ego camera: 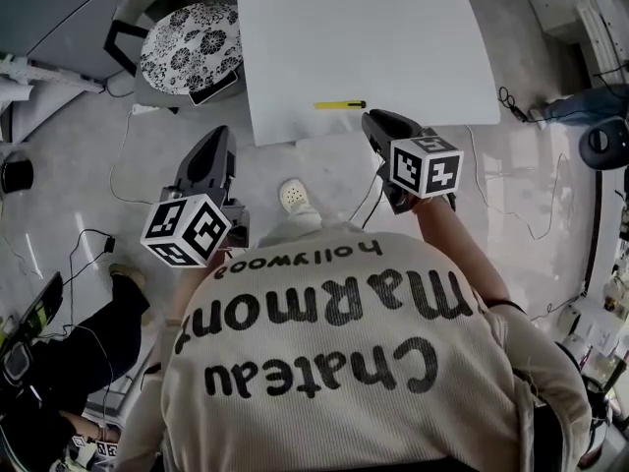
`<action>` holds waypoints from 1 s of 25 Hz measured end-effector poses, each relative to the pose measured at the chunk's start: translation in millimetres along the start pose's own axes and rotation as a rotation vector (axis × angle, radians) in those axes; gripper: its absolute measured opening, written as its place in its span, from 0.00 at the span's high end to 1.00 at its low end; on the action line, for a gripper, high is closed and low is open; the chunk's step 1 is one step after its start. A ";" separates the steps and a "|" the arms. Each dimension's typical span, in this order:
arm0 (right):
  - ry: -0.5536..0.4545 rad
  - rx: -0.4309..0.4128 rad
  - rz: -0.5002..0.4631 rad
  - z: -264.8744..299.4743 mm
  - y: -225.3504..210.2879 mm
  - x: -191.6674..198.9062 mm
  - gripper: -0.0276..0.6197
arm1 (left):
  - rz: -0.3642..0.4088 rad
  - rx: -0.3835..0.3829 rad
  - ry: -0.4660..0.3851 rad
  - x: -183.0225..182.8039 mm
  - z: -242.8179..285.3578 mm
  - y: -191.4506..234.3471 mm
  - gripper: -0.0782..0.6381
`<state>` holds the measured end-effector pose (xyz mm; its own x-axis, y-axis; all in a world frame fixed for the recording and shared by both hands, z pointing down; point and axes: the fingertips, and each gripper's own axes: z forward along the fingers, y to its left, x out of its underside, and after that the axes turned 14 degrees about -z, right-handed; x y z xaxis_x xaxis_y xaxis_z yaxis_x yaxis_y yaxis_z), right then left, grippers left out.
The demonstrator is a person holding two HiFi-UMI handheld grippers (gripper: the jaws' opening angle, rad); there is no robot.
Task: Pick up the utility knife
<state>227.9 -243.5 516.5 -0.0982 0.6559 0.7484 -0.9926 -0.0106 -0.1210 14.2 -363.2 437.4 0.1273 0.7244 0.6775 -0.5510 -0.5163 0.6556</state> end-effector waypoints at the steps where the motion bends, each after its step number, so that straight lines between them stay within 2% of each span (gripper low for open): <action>1: 0.016 -0.001 -0.027 4.3 1.5 -0.4 0.86 | -0.001 0.003 -0.006 -5.3 1.7 3.2 0.89; 8: 0.113 -0.056 -0.210 31.4 14.4 -7.6 0.84 | -0.014 -0.011 -0.034 -29.1 6.8 27.7 0.89; 16: 0.255 -0.168 -0.496 47.1 22.2 -8.8 0.80 | -0.055 -0.056 -0.086 -44.7 -6.6 44.6 0.89; 25: 0.396 -0.338 -0.759 68.1 38.9 -2.1 0.77 | -0.077 -0.102 -0.139 -57.2 -21.1 65.1 0.89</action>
<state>184.6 -296.7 554.6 0.6647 0.6080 0.4342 -0.7009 0.7087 0.0804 -46.3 -428.6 434.3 0.2813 0.6859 0.6712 -0.6152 -0.4079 0.6746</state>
